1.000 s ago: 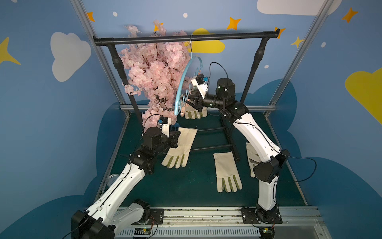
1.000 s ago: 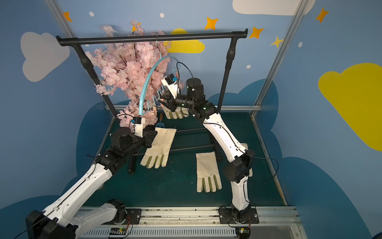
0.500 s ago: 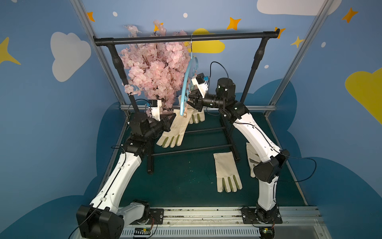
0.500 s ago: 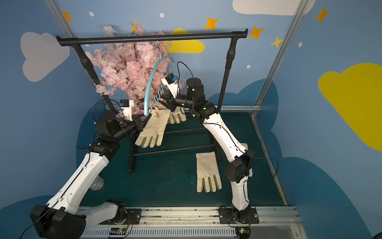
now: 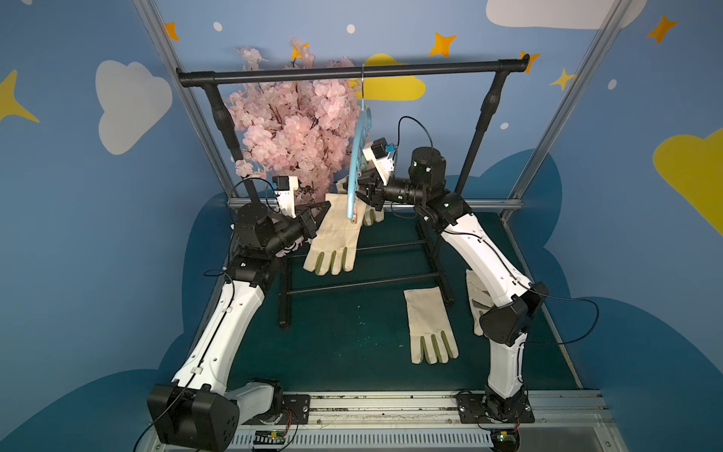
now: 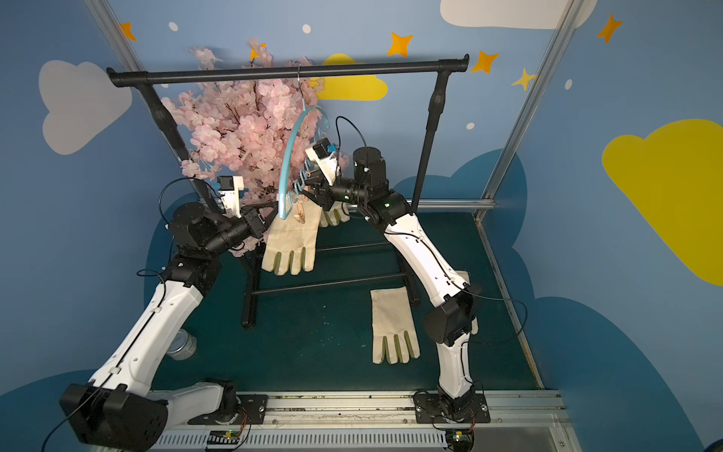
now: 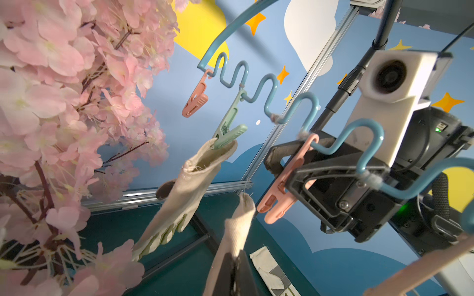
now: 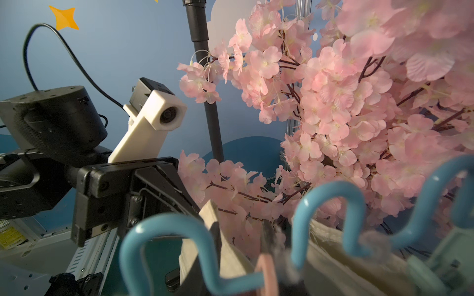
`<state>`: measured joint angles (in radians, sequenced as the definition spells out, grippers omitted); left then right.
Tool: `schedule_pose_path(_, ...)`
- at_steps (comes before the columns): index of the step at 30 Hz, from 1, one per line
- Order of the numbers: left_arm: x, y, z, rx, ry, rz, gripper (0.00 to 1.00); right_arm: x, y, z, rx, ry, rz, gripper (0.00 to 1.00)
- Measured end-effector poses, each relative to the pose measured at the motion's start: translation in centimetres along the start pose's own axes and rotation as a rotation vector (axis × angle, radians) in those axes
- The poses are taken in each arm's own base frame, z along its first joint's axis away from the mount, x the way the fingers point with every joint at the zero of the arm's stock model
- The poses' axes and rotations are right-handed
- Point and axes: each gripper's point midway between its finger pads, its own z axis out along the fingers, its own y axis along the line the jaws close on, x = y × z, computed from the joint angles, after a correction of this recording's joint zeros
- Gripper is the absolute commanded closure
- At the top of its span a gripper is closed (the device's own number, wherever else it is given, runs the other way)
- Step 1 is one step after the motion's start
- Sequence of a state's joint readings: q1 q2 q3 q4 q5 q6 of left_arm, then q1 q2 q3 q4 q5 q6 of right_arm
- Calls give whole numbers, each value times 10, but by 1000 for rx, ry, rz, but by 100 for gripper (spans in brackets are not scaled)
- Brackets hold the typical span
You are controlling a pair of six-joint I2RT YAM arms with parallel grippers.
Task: Clip the gloves onto a hanger to dry
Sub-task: Clamp the glove onto the hanger.
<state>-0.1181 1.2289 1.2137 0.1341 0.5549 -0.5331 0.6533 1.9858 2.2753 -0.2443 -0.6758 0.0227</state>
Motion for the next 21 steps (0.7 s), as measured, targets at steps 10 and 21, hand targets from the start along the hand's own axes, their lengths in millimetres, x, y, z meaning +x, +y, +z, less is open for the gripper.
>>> schedule_pose_path(10, -3, 7, 4, 71, 45, -36, 97, -1, 0, -2, -8, -2, 6, 90)
schedule_pose_path(21, -9, 4, 1, 192, 115, -47, 97, -5, -2, -6, -29, -17, 33, 90)
